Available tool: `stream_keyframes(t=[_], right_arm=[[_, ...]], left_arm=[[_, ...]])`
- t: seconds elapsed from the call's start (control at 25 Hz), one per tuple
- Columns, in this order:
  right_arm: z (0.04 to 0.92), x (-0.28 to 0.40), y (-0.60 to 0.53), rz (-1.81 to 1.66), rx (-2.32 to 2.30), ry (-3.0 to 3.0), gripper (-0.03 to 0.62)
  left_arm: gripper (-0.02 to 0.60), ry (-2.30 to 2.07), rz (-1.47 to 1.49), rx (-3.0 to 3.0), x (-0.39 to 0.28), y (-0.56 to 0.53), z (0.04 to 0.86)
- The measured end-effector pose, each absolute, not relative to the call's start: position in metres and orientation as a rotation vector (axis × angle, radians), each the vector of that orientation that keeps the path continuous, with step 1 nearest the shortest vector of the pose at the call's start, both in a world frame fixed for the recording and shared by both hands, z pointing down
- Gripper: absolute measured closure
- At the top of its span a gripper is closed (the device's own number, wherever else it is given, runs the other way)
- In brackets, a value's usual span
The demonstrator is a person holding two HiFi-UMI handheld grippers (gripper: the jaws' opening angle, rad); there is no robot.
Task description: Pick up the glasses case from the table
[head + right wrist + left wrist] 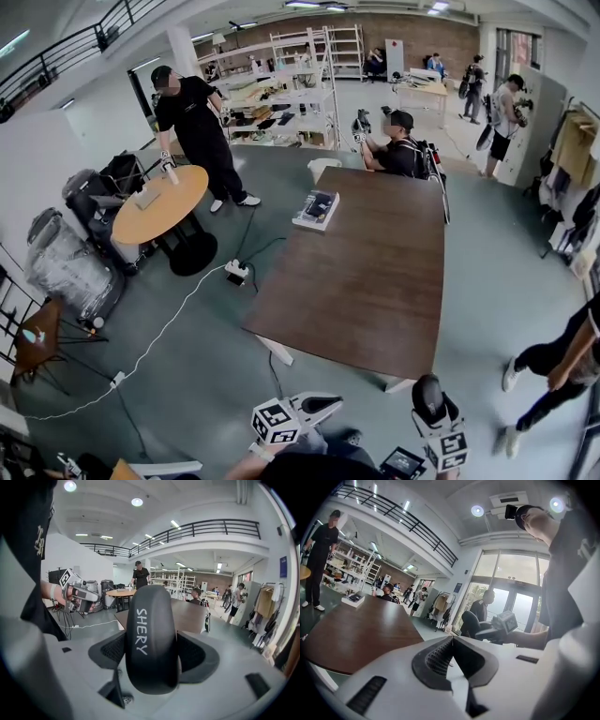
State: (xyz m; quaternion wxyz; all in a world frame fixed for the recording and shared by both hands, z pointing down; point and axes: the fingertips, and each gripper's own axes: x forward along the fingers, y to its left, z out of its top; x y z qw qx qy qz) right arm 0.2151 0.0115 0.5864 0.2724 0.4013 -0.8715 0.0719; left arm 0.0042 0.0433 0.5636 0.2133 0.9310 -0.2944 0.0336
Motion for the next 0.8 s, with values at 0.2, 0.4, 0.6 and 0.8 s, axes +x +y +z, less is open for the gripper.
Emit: stream_keyframes(t=[0.2,0.4,0.6,0.8], right_arm=[[0.596,0.207,0.021,0.238,1.084,-2.355,0.270],[0.602,0.195,0.026,0.255,1.056,-2.343,0.271],[0.598,0.158,0.030,0.237,1.056,-2.357,0.271],[0.595,0.113,0.040,0.223,1.013,-2.328,0.271]], left_arm=[[0.575,-0.769,0.132,2.585,0.006,0.055,0.567],[0.575,-0.740,0.126,2.583,0.002,0.061,0.569],[0.575,-0.727,0.093,2.582,-0.031,0.069,0.569],[0.575,-0.706,0.057,2.584,-0.070,0.079,0.569]])
